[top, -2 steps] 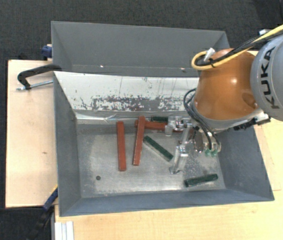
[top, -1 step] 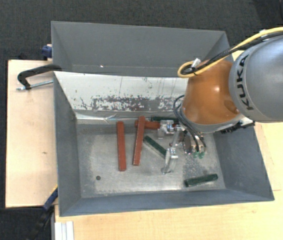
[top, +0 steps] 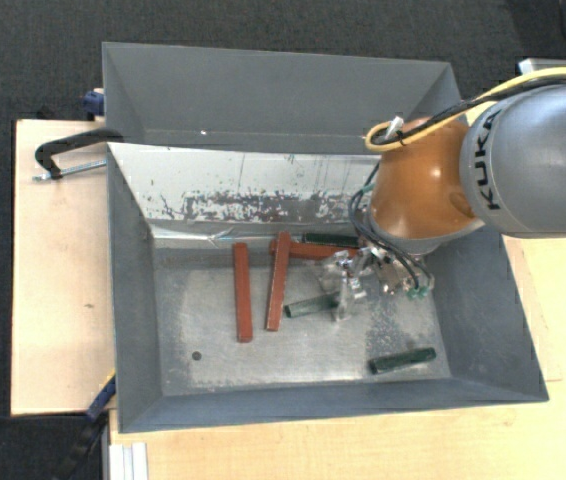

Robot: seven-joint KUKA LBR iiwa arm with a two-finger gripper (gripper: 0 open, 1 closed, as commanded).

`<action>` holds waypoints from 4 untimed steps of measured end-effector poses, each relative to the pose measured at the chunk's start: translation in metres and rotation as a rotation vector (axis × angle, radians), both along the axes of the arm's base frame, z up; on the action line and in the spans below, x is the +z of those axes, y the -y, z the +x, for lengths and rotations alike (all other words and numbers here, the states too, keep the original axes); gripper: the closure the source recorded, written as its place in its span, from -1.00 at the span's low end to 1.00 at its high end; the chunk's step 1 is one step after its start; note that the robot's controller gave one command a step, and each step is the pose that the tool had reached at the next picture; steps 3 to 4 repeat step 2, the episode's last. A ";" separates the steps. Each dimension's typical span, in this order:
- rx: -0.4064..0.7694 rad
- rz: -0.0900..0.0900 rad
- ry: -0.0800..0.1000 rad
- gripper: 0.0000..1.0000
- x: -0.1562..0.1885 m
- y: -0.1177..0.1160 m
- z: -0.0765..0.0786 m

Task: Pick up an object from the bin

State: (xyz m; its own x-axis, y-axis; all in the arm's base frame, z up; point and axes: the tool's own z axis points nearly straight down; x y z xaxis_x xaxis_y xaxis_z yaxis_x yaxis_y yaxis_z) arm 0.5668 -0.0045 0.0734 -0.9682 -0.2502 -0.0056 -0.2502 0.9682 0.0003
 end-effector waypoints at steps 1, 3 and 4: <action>0.000 0.000 0.000 1.00 0.000 0.000 0.000; 0.037 -0.002 0.010 1.00 0.180 0.012 0.014; 0.037 -0.002 0.010 1.00 0.180 0.012 0.014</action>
Offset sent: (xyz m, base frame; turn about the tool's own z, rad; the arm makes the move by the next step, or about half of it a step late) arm 0.0107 -0.0126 0.1740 -0.0380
